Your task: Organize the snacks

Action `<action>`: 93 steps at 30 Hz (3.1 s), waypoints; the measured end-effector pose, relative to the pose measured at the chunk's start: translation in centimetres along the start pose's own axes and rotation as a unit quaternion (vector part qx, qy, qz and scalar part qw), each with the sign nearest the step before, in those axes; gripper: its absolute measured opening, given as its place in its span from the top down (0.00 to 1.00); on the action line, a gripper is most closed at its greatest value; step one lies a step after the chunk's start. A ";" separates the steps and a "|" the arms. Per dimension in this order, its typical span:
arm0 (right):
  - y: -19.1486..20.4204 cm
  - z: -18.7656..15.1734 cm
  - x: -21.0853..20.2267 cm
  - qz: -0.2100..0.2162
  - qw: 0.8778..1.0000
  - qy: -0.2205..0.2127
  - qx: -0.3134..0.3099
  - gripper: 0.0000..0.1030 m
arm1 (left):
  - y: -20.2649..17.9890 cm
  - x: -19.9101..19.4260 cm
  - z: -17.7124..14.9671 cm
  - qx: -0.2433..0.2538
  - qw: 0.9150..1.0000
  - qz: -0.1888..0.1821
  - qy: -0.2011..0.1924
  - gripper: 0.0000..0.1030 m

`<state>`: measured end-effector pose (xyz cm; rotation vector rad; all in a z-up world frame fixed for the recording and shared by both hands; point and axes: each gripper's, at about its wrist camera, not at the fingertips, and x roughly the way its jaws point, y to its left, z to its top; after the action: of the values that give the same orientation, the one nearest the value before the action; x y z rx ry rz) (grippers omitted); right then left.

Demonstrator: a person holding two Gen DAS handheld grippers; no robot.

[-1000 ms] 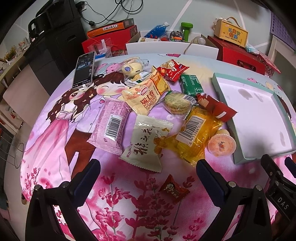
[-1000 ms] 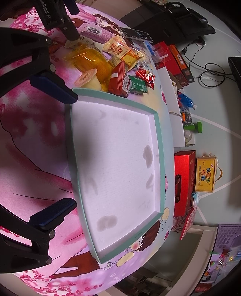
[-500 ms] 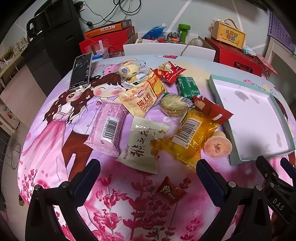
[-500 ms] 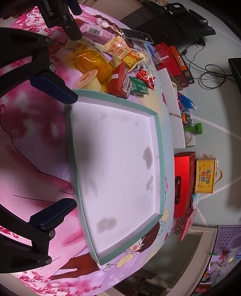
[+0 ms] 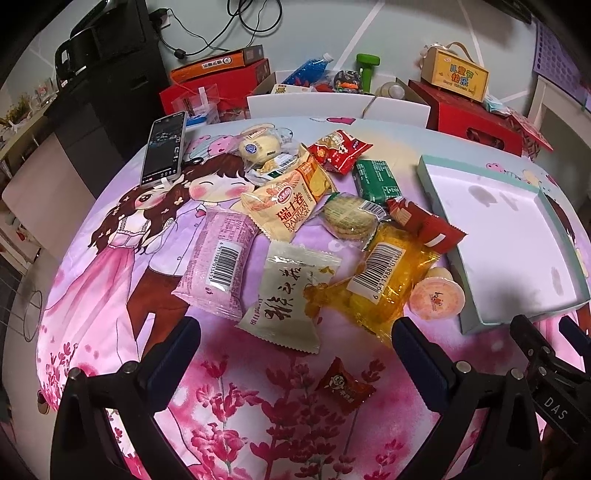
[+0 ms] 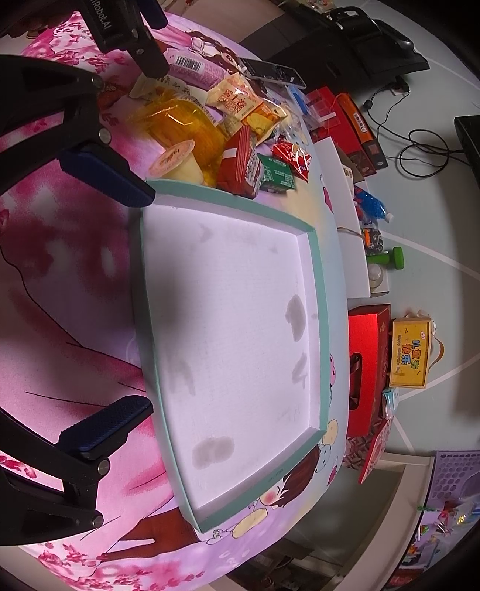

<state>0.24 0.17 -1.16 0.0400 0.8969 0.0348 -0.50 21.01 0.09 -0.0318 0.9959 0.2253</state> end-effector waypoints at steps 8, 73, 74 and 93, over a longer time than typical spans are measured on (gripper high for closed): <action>0.0 0.0 0.0 -0.001 1.000 0.000 -0.001 0.00 | 0.3 -0.2 0.0 -0.005 1.000 0.000 -0.008 0.00; 12.8 5.5 7.2 0.114 0.983 0.127 -0.070 0.51 | 2.3 6.3 2.6 -0.008 0.993 -0.088 0.083 0.48; 12.7 5.5 7.1 0.117 0.983 0.126 -0.069 0.52 | 2.2 6.3 2.6 -0.006 0.993 -0.086 0.082 0.48; 11.4 4.9 6.4 0.143 0.981 0.117 -0.058 0.55 | 0.4 6.6 2.6 0.017 0.991 -0.102 0.085 0.47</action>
<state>7.90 11.72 -2.58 0.0574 1.1168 0.3655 5.01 22.87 -3.94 -0.1229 1.1582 0.0184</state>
